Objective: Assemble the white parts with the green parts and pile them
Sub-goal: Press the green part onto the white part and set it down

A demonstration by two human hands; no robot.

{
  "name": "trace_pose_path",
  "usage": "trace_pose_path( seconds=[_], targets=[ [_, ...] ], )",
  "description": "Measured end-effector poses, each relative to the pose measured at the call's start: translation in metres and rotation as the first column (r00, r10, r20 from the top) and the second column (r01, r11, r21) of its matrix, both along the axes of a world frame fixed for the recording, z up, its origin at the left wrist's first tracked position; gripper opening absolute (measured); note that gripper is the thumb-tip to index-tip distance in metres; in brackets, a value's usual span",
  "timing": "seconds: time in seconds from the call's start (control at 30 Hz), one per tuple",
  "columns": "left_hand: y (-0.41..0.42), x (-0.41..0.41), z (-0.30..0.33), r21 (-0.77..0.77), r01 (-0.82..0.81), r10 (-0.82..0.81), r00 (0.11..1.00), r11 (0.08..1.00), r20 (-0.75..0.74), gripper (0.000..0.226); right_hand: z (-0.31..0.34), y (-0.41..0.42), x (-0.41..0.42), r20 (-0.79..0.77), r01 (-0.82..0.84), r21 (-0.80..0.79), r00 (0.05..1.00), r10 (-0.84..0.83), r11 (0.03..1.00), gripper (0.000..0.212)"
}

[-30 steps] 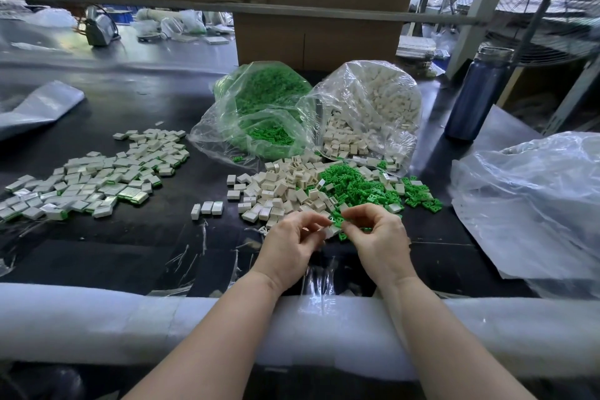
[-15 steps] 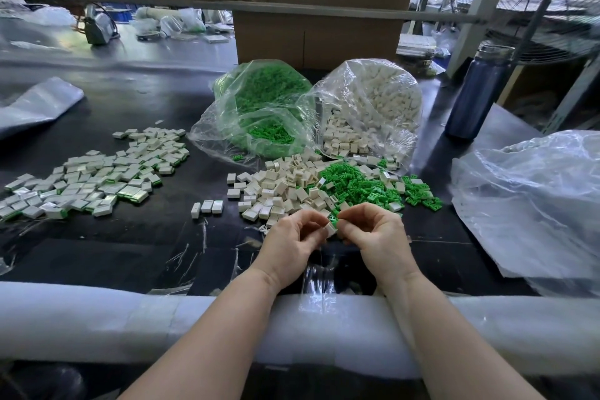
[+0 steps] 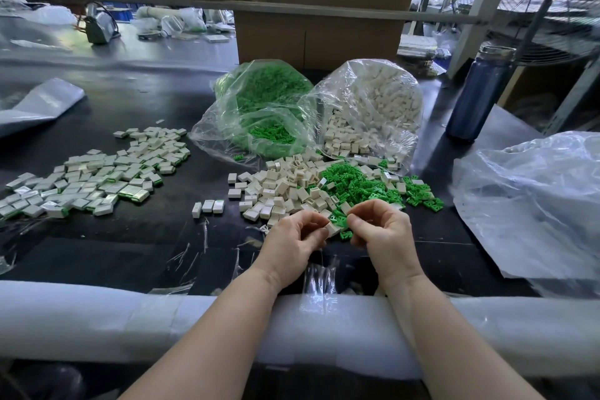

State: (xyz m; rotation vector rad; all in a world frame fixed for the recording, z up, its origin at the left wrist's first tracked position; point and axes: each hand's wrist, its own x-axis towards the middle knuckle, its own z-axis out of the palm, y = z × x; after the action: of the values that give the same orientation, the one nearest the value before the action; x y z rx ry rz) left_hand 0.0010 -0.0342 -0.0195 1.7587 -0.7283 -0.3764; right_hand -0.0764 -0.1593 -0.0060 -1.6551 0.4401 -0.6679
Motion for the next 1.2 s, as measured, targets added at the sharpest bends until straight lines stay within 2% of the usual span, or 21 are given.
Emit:
trace_pose_path(
  seconds=[0.1, 0.2, 0.3, 0.43, 0.53, 0.67, 0.8, 0.87, 0.93, 1.0, 1.07, 1.2],
  targets=[
    [0.001, 0.0, 0.001, 0.014, 0.01, -0.01, 1.0, 1.0, -0.001, 0.013, -0.004, -0.004, 0.002, -0.016, 0.181, -0.092, 0.983, -0.183, 0.979, 0.023],
    [0.002, 0.0, 0.002, 0.024, 0.015, -0.015, 1.0, 1.0, 0.0, 0.009, -0.008, -0.012, 0.002, -0.06, 0.39, -0.126, 0.915, -0.399, 0.912, 0.022],
    [0.002, -0.001, 0.003, 0.028, 0.019, -0.018, 1.0, 0.999, -0.006, 0.007, -0.012, -0.016, 0.003, -0.129, 0.461, -0.093, 0.873, -0.47, 0.882, 0.022],
    [0.002, -0.001, 0.003, 0.028, 0.022, -0.022, 1.0, 0.999, -0.007, 0.007, -0.012, -0.018, 0.003, -0.194, 0.433, -0.101, 0.874, -0.445, 0.896, 0.018],
    [0.002, -0.001, 0.003, 0.027, 0.018, -0.018, 1.0, 0.999, -0.011, 0.007, -0.008, -0.01, 0.003, -0.138, 0.275, 0.004, 0.952, -0.272, 0.961, 0.019],
    [0.0, -0.002, 0.003, 0.001, 0.006, -0.006, 1.0, 1.0, -0.031, 0.013, -0.006, -0.004, 0.002, -0.076, 0.127, -0.08, 0.988, -0.133, 0.989, 0.021],
    [0.0, -0.001, 0.002, -0.008, 0.012, -0.012, 1.0, 1.0, -0.029, 0.016, -0.005, -0.002, 0.001, -0.032, 0.046, -0.06, 0.998, -0.048, 0.997, 0.019],
    [0.001, -0.001, 0.001, -0.012, 0.013, -0.013, 1.0, 1.0, -0.027, 0.016, -0.006, -0.004, 0.002, -0.032, 0.103, -0.027, 0.994, -0.103, 0.994, 0.019],
    [0.002, -0.001, 0.002, -0.008, 0.018, -0.018, 1.0, 1.0, -0.019, 0.014, -0.008, -0.009, 0.003, -0.059, 0.239, -0.002, 0.969, -0.238, 0.971, 0.016],
    [0.002, -0.002, 0.003, -0.001, 0.023, -0.023, 1.0, 1.0, -0.015, 0.012, -0.01, -0.015, 0.003, -0.112, 0.391, -0.024, 0.914, -0.391, 0.92, 0.014],
    [0.002, -0.002, 0.004, 0.005, 0.023, -0.023, 1.0, 1.0, -0.013, 0.01, -0.011, -0.018, 0.003, -0.165, 0.474, -0.065, 0.863, -0.478, 0.878, 0.014],
    [0.003, -0.002, 0.004, 0.009, 0.025, -0.025, 1.0, 1.0, -0.015, 0.008, -0.01, -0.013, 0.004, -0.257, 0.384, -0.177, 0.871, -0.419, 0.906, 0.017]
  ],
)
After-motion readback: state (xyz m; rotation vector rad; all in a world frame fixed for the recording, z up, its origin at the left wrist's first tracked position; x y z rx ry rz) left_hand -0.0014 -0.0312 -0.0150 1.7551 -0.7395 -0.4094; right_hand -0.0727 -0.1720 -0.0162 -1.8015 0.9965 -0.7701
